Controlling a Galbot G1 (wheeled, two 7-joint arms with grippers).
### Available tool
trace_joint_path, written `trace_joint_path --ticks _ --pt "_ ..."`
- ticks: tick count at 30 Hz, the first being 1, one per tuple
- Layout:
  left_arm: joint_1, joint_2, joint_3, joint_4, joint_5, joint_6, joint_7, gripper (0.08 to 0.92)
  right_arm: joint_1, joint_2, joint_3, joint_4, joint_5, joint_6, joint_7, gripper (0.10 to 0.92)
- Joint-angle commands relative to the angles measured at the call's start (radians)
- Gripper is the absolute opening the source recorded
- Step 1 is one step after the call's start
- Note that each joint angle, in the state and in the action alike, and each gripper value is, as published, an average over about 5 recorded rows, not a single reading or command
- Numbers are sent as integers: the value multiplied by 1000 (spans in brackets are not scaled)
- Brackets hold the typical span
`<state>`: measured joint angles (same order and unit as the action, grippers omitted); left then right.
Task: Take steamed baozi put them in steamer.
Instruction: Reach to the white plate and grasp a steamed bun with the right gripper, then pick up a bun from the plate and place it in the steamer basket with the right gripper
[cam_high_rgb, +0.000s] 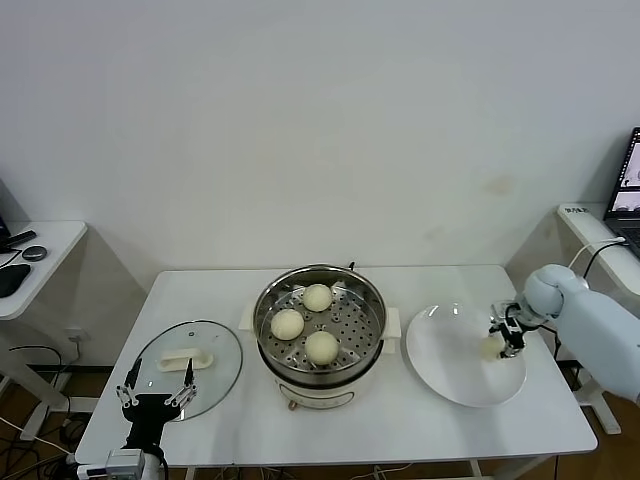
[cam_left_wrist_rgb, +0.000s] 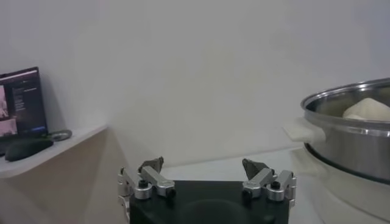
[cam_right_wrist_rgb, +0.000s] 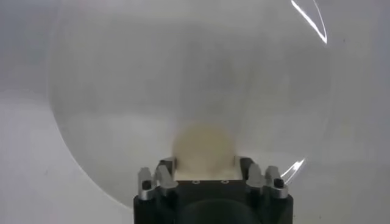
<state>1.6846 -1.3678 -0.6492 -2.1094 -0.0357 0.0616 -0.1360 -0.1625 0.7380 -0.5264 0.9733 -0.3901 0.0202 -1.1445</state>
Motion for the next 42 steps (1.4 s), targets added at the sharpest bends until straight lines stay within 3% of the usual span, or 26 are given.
trace_joint_path --ticks 1,4,14,20,27,34,42 --pt "3 1 -2 -6 0 0 0 823 23 -4 -23 23 26 -24 -13 474" --pt "3 3 -3 -9 -1 1 0 823 85 -48 -93 90 91 -58 -29 440" --pt "-11 10 8 -11 -10 3 1 823 561 -150 -468 396 472 -251 -40 449" --pt "-22 16 5 -9 -21 3 1 823 861 -45 -687 534 701 -356 16 458" --pt "-19 16 -2 -8 -24 1 0 823 939 138 -809 634 930 -548 146 458" --pt "-14 8 -7 -12 -24 -1 -1 823 821 253 -798 633 971 -687 237 458" --pt "-7 1 -10 -24 -24 -2 -2 823 706 330 -788 507 855 -705 245 458"
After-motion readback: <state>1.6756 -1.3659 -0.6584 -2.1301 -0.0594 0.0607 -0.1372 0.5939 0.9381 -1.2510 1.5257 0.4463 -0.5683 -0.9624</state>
